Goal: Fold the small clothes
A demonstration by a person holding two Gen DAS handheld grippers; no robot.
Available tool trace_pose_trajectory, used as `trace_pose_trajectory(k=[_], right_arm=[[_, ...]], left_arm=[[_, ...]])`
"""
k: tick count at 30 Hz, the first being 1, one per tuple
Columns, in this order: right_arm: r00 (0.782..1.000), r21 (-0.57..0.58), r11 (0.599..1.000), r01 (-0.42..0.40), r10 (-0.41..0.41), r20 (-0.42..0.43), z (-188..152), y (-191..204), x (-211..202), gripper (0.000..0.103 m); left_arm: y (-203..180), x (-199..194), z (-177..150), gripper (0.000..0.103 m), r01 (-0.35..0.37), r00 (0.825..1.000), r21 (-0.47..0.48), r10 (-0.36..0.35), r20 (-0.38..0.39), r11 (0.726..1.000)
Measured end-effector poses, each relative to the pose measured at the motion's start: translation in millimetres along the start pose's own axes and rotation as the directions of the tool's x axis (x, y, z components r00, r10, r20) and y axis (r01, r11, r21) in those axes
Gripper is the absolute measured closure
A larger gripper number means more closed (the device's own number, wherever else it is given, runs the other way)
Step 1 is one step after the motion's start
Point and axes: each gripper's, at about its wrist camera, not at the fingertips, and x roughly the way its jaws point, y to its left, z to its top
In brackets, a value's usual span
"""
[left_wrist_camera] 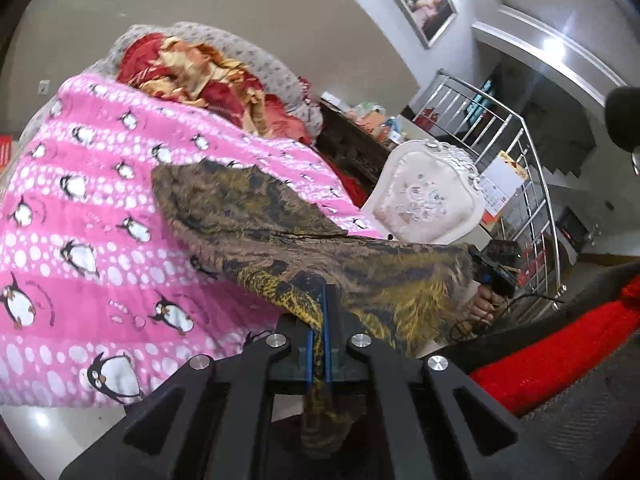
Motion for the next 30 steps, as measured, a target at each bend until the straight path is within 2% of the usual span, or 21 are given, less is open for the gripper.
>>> trace_pose_trajectory(k=[3, 6, 8, 12, 16, 19, 22, 24, 27, 30], right_arm=[[0.999, 0.022, 0.999, 0.045, -0.045, 0.004, 7.5, -15.8, 1.0, 0.1], [0.988, 0.088, 0.985, 0.15, -0.147, -0.039, 10.3, -57.1, 29.2, 0.1], [0.973, 0.137, 0.964, 0.227, -0.22, -0.067, 17.3, -88.3, 58.3, 0.1], [0.938, 0.229, 0.91, 0.345, -0.327, -0.116, 28.1, -154.4, 110.2, 0.1], [0.909, 0.333, 0.846, 0.416, -0.374, -0.185, 30.1, -216.4, 155.4, 0.1], [0.882, 0.345, 0.813, 0.469, -0.412, -0.227, 31.8, -244.3, 183.3, 0.1], [0.861, 0.346, 0.79, 0.506, -0.443, -0.248, 38.1, -267.5, 206.2, 0.1], [0.853, 0.357, 0.776, 0.52, -0.451, -0.263, 40.0, -280.8, 217.2, 0.1], [0.837, 0.354, 0.762, 0.543, -0.458, -0.298, 37.7, -297.7, 233.2, 0.1], [0.815, 0.359, 0.739, 0.57, -0.451, -0.365, 25.3, -316.4, 248.7, 0.099]], left_arm=[[21.7, 24.1, 13.0, 0.103, -0.064, 0.998, -0.04, 0.064, -0.013, 0.997], [51.8, 62.6, 34.8, 0.103, -0.166, 0.986, -0.078, 0.163, -0.04, 0.983], [71.0, 87.3, 54.7, 0.103, -0.206, 0.978, -0.091, 0.202, -0.05, 0.974], [105.5, 139.9, 99.8, 0.103, -0.266, 0.961, -0.038, 0.263, -0.083, 0.963], [148.7, 178.9, 131.4, 0.103, -0.318, 0.944, -0.076, 0.309, -0.113, 0.945], [173.6, 200.3, 148.1, 0.103, -0.348, 0.933, -0.091, 0.336, -0.127, 0.933], [196.0, 228.4, 160.0, 0.103, -0.398, 0.907, -0.055, 0.384, -0.172, 0.916], [210.7, 242.5, 163.2, 0.103, -0.421, 0.893, -0.056, 0.403, -0.198, 0.905], [232.9, 255.5, 160.3, 0.103, -0.424, 0.893, -0.102, 0.397, -0.213, 0.9], [247.9, 266.7, 144.4, 0.103, -0.426, 0.886, -0.124, 0.385, -0.259, 0.896]])
